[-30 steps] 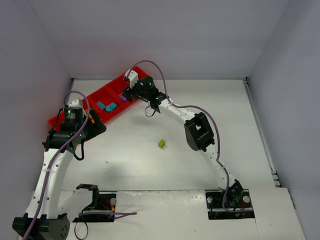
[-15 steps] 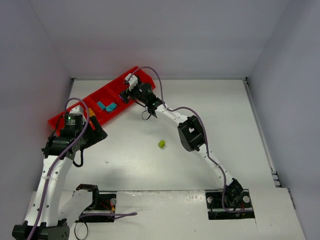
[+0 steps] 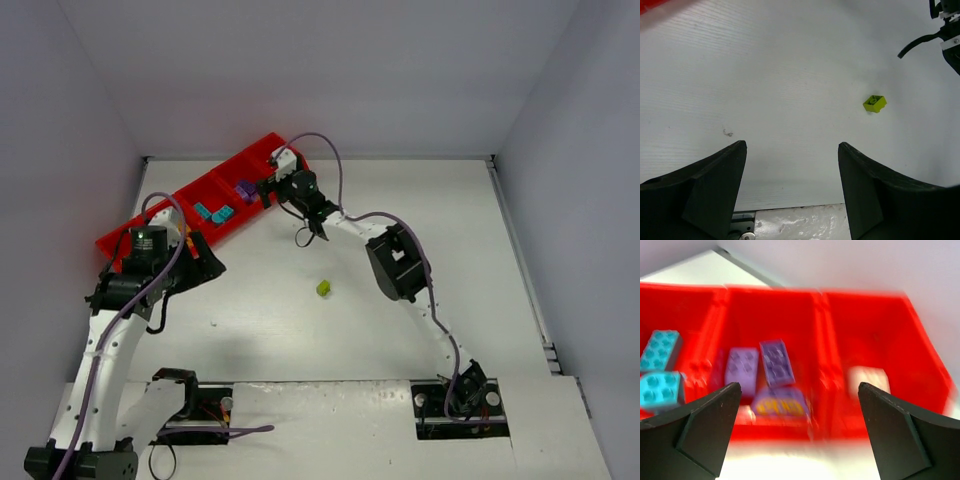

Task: Sort the legos into containers by color

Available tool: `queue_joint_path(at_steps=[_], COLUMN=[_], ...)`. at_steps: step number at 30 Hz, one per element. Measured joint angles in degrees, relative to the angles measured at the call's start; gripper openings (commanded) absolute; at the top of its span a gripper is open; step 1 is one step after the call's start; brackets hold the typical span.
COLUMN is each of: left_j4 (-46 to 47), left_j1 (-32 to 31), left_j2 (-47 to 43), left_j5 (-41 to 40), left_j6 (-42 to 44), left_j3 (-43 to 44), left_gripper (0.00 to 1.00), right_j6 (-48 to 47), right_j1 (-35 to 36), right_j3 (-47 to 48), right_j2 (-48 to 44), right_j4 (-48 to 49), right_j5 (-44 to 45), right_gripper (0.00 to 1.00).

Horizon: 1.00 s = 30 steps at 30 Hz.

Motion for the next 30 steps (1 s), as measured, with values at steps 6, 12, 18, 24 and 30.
queue_joint_path(at_steps=[6, 12, 18, 24, 30], left_j4=[5.4, 11.47, 16.98, 20.83, 21.81], left_j1=[-5.33, -16.33, -27.47, -35.23, -36.15], left_j2=[4.09, 10.45, 23.04, 38.36, 51.56], left_j5=[2.25, 1.36, -0.61, -1.84, -1.68], left_j6=[1.4, 2.14, 4.87, 8.59, 10.4], left_j3=[0.0, 0.2, 4.7, 14.1, 21.22], left_gripper=[0.67, 0.67, 0.67, 0.67, 0.63], right_j6=[5.6, 9.55, 13.31, 17.09, 21.03], right_j1=[-5.73, -13.38, -17.86, -24.3, -27.63], right_j3=[-17.77, -30.51, -43.36, -54.99, -61.05], right_j2=[-16.02, -33.79, -49.55, -62.23, -73.96], right_j4=[-2.34, -8.72, -17.9, -27.32, -34.03], right_j5=[2.56, 6.25, 9.44, 11.45, 13.11], right_gripper=[1.0, 1.0, 1.0, 0.99, 0.99])
